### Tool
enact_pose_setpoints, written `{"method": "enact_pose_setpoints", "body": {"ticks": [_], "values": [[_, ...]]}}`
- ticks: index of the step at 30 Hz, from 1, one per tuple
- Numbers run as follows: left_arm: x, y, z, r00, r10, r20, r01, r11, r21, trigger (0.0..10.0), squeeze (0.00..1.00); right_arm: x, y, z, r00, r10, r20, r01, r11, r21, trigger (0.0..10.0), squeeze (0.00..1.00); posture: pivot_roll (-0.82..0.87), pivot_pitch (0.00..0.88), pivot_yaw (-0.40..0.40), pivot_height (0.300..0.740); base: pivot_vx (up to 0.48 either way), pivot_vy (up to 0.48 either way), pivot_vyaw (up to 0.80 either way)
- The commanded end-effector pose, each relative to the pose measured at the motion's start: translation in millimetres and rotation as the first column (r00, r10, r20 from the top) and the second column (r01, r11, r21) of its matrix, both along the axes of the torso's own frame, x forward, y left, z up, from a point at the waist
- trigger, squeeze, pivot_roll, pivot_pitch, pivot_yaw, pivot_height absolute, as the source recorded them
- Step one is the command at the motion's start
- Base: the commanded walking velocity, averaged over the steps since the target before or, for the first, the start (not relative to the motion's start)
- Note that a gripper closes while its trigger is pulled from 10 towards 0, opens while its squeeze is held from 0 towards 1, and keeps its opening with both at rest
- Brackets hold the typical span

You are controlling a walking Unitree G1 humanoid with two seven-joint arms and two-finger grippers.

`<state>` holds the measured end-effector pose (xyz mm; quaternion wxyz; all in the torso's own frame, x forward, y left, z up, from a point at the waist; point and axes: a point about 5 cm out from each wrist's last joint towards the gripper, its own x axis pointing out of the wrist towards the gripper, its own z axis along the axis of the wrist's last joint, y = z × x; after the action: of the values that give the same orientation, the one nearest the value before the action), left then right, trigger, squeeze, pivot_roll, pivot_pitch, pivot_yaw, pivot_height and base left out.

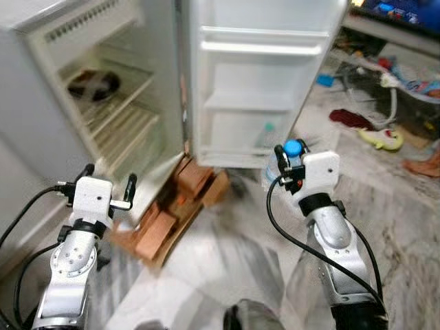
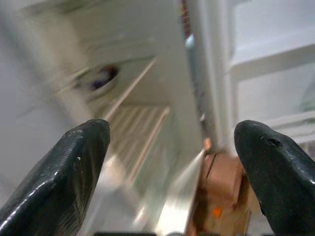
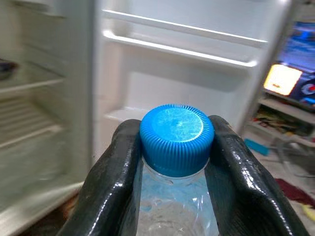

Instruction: Restocking fridge

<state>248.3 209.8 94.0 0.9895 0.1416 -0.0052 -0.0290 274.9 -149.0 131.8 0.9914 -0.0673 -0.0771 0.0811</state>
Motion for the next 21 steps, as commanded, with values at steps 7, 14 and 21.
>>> {"method": "enact_pose_setpoints", "body": {"ticks": [7, 14, 21], "values": [[-1.5, -4.7, 1.2, 1.0, -0.024, 0.005, 0.024, 1.0, 0.004, 10.0, 0.0, 2.6, -3.4, 7.7, 0.999, -0.015, 0.037, 0.015, 1.0, -0.001, 10.0, 0.0, 0.0, 0.105, -0.066, 0.74, 0.412, 0.0, 0.0], [-1.0, -4.3, 1.9, 1.0, -0.013, 0.009, 0.013, 1.0, 0.002, 10.0, 0.0, 2.6, -2.0, 6.6, 1.0, -0.004, 0.027, 0.004, 1.0, 0.008, 10.0, 0.0, 0.0, 0.111, -0.064, 0.74, 0.394, 0.0, 0.0], [-0.8, -2.6, 1.8, 1.0, 0.003, 0.006, -0.003, 1.0, 0.008, 10.0, 0.0, 2.4, 1.5, 5.6, 1.0, 0.004, 0.023, -0.004, 1.0, 0.012, 10.0, 0.0, 0.0, 0.111, -0.064, 0.74, 0.275, 0.0, 0.0]]}}
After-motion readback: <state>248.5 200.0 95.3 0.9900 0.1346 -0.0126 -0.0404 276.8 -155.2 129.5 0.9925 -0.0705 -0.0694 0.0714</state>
